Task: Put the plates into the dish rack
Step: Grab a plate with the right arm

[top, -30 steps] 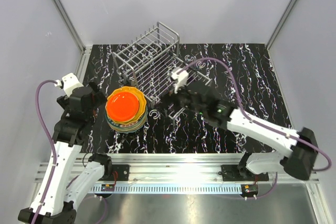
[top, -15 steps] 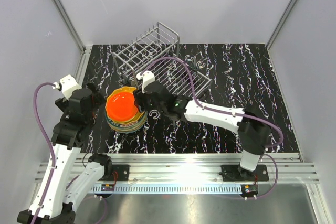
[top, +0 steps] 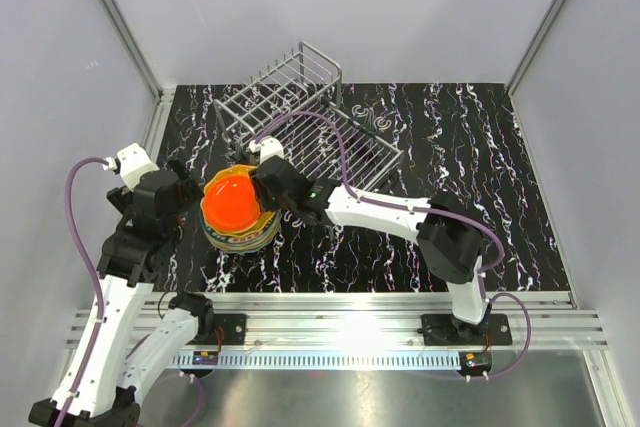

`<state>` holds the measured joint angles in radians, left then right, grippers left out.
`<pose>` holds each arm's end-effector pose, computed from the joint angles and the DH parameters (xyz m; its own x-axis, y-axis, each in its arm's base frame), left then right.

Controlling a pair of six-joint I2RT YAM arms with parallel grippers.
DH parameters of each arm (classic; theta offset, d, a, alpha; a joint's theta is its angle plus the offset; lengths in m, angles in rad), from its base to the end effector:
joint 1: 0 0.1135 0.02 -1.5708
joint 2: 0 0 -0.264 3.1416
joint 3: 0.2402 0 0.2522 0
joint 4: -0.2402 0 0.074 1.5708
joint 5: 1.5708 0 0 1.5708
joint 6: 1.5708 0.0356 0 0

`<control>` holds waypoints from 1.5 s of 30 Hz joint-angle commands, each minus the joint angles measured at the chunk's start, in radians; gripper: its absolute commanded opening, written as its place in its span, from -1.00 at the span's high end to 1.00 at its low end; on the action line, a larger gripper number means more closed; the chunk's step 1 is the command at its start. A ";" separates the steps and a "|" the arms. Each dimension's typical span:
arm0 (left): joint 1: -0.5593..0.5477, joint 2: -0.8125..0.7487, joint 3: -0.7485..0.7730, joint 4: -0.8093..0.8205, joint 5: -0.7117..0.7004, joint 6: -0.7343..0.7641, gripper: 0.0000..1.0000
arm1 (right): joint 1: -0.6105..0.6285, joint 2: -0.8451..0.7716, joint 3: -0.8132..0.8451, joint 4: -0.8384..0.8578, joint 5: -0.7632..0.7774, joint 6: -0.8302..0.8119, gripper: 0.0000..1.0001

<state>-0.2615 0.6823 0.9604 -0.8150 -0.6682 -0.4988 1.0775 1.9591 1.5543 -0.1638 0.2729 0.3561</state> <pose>0.1233 -0.0102 0.3528 -0.2849 -0.3124 -0.9062 -0.5098 0.8500 -0.1328 0.2263 0.4006 0.2582 -0.4972 -0.2158 -0.8404 -0.6053 0.7802 0.1577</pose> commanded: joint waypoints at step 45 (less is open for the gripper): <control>-0.036 -0.021 0.035 0.025 -0.071 -0.015 -0.98 | 0.024 0.089 0.185 -0.163 0.192 0.075 1.00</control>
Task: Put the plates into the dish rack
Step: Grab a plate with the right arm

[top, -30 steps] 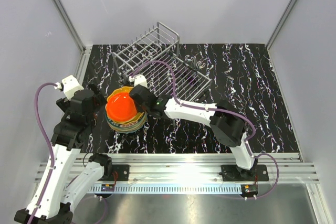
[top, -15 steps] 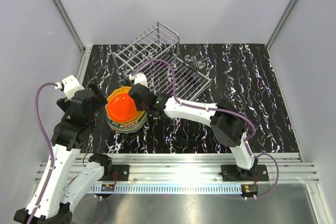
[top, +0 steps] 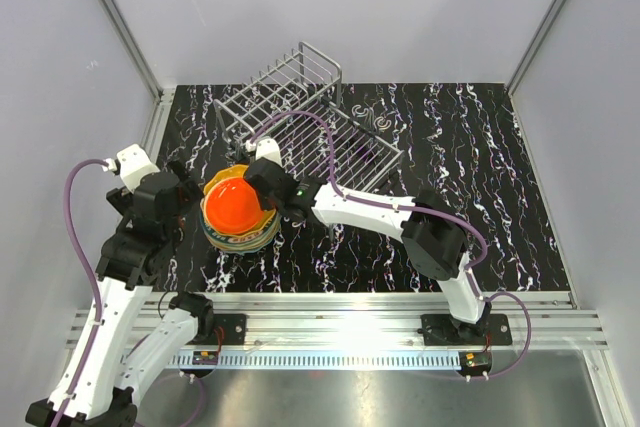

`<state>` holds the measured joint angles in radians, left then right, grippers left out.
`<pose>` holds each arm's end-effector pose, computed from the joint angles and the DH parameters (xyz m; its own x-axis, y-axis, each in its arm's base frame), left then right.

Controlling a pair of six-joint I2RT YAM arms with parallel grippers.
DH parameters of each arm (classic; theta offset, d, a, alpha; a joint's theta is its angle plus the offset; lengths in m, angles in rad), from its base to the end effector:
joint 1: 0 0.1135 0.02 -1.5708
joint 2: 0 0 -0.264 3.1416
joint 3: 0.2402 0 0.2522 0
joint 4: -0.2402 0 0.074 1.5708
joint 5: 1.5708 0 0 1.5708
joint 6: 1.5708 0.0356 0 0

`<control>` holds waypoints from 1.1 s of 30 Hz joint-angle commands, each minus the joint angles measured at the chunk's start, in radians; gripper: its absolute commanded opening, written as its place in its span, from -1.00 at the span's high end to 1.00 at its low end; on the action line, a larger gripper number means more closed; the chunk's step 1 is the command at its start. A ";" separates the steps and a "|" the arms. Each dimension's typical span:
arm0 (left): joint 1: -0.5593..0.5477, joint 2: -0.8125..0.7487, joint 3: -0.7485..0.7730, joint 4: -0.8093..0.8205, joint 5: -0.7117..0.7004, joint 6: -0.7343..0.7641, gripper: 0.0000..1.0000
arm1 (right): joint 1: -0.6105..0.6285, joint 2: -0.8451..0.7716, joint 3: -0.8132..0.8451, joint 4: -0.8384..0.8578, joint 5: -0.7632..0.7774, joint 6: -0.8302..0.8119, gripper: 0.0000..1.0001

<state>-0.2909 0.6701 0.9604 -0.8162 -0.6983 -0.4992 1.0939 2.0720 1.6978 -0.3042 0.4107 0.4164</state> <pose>0.1198 -0.0120 0.3542 -0.2724 -0.3012 -0.9138 -0.5050 0.8532 -0.1307 0.2329 0.4198 0.2444 -0.5352 -0.2280 -0.8134 -0.4979 0.8630 0.0858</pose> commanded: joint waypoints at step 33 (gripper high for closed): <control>-0.008 -0.007 0.034 0.020 -0.040 -0.025 -0.98 | -0.097 -0.182 -0.185 0.140 -0.069 0.185 1.00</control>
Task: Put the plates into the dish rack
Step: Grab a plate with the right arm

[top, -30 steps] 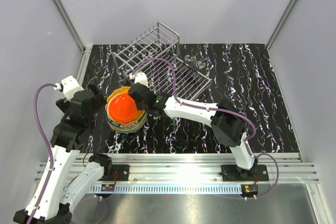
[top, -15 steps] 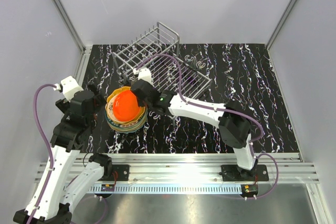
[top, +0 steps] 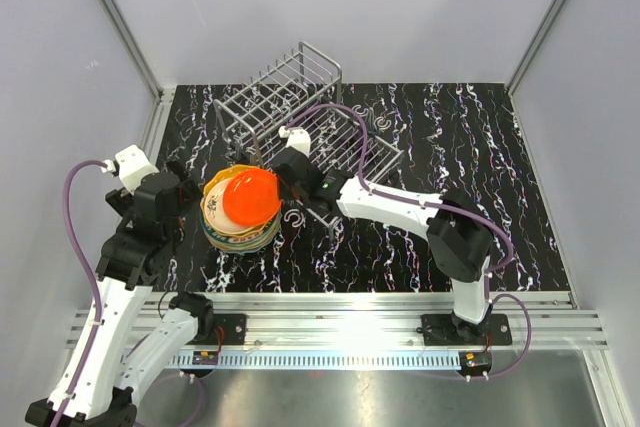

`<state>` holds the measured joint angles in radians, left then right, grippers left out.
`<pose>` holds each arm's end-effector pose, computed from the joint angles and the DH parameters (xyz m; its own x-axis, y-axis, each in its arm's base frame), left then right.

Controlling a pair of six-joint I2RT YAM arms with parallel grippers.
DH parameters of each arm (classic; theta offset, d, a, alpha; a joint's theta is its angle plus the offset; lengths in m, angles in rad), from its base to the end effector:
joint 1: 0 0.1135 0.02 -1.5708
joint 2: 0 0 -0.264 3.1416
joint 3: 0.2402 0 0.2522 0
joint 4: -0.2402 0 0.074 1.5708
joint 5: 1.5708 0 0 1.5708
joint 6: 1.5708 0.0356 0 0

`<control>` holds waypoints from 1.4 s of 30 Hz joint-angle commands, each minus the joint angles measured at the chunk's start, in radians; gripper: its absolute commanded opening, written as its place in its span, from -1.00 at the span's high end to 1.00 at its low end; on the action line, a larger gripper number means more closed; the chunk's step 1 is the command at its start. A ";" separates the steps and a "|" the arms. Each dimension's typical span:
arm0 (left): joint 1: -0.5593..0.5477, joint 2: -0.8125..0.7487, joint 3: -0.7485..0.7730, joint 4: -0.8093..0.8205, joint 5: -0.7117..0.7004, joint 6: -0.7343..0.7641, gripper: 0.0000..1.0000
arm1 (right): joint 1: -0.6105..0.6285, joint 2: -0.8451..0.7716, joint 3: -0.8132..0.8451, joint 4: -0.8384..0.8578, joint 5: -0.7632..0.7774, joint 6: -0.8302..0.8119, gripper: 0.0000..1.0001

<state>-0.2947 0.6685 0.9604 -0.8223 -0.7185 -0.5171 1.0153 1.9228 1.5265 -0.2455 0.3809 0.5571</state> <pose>0.1189 -0.0116 0.3541 -0.2603 -0.3099 -0.9144 -0.5215 0.8422 -0.1370 0.2464 0.3719 0.2580 -0.6020 -0.0391 -0.7976 -0.3693 0.8992 0.2346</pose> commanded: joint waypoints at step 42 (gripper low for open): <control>-0.008 -0.012 0.032 0.031 -0.009 -0.004 -0.98 | -0.020 0.045 0.008 0.146 -0.207 0.095 0.23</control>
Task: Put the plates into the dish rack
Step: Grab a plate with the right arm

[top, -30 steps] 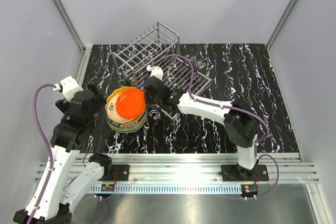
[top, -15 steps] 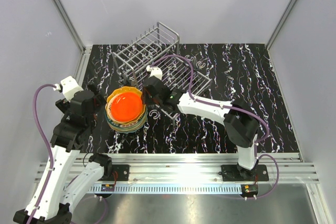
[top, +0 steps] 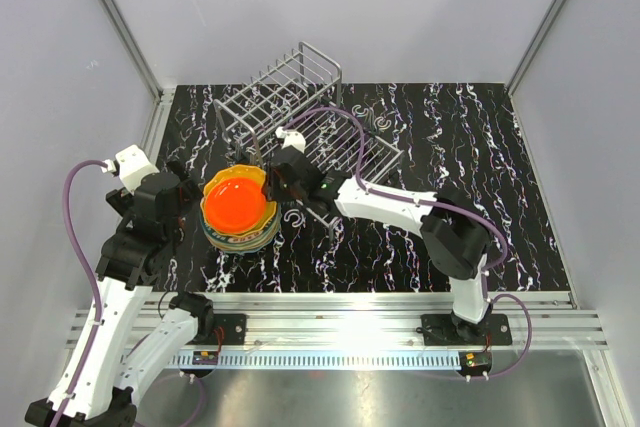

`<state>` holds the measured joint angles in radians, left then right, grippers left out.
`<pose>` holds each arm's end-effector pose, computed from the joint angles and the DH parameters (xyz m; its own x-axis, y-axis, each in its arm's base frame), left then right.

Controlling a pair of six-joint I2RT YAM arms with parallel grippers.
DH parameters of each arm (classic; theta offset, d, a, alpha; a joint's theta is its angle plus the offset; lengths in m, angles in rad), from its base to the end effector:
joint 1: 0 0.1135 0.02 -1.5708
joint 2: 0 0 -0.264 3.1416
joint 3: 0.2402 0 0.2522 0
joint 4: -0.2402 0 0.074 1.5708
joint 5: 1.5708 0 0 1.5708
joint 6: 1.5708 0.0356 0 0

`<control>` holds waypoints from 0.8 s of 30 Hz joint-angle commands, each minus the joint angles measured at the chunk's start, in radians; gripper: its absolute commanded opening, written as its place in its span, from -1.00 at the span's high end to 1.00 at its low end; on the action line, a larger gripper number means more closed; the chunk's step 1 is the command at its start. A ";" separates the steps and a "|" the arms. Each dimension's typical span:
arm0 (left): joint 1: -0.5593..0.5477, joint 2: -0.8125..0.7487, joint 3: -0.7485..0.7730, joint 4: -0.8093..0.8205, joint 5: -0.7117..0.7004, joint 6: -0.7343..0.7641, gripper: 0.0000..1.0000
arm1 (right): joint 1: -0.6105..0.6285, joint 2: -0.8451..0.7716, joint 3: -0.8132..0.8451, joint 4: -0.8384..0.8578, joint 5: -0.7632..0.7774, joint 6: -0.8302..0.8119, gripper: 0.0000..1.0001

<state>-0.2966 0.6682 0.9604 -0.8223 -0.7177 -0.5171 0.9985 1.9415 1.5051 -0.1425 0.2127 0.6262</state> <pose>0.1188 -0.0118 0.3541 -0.2609 -0.3097 -0.9143 -0.5193 0.8435 -0.1375 0.2522 0.3776 0.2509 -0.6656 0.0247 -0.7459 -0.4146 0.8188 0.3970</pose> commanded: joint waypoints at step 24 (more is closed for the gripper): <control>-0.015 -0.015 0.034 0.031 -0.014 -0.003 -0.98 | 0.035 0.157 0.170 -0.098 0.005 -0.040 -0.07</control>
<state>-0.3065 0.6666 0.9604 -0.8219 -0.7177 -0.5171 1.0119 2.0750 1.6146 -0.1886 0.1692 0.6243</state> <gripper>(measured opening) 0.988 0.541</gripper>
